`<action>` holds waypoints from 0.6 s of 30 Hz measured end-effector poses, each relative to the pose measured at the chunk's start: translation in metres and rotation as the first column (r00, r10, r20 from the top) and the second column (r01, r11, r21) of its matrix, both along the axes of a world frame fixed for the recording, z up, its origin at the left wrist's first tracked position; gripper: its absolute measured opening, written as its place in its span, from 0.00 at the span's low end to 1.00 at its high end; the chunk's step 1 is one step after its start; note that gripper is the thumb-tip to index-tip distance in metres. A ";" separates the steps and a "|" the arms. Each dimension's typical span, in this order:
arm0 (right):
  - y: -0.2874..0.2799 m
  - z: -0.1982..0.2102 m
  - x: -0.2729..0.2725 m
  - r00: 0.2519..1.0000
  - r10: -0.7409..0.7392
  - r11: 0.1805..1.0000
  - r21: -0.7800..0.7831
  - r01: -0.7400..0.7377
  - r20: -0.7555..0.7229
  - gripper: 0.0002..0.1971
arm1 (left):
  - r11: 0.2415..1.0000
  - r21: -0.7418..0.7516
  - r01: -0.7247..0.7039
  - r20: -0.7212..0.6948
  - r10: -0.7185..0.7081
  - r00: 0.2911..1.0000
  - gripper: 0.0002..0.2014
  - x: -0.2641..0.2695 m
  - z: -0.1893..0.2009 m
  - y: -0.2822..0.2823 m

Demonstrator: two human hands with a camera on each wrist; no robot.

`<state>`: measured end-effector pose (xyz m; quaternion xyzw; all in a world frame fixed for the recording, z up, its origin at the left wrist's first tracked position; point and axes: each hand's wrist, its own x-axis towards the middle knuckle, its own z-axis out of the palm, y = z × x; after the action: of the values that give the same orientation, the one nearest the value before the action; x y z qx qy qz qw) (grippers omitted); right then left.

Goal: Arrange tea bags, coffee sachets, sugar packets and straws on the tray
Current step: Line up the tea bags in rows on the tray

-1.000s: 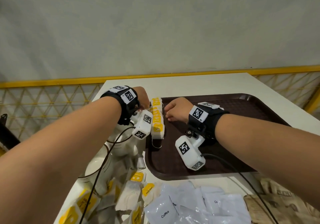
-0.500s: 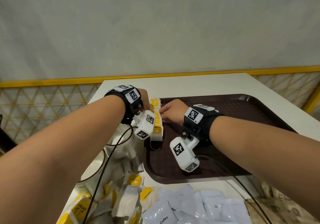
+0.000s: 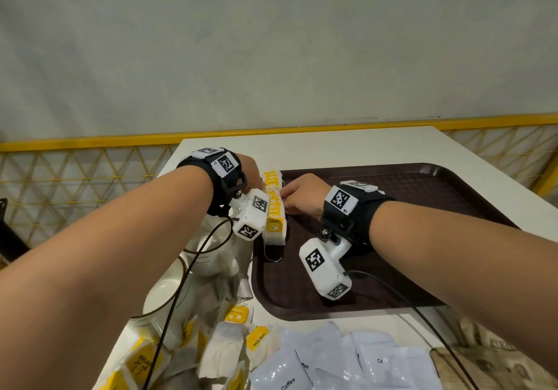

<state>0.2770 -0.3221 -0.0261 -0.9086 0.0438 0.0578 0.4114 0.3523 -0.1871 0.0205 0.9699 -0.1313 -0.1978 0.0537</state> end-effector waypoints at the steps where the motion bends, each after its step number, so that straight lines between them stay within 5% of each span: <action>1: -0.001 0.000 0.001 1.000 -0.007 1.000 0.001 0.007 -0.006 0.15 | 1.000 -0.025 0.011 -0.013 -0.012 1.000 0.16 0.004 -0.001 0.001; 12: -0.006 -0.004 0.008 0.989 -0.121 0.939 0.314 0.141 -0.082 0.14 | 0.990 -0.096 0.099 0.016 -0.098 0.995 0.14 0.002 0.003 -0.008; 18: -0.003 -0.006 0.009 0.994 -0.083 0.950 0.296 0.102 -0.074 0.12 | 0.995 -0.101 0.012 -0.004 -0.012 1.000 0.13 0.014 -0.001 -0.003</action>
<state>0.2856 -0.3249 -0.0317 -0.8306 0.0896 0.0720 0.5448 0.3661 -0.1903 0.0196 0.9647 -0.1468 -0.1934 0.1018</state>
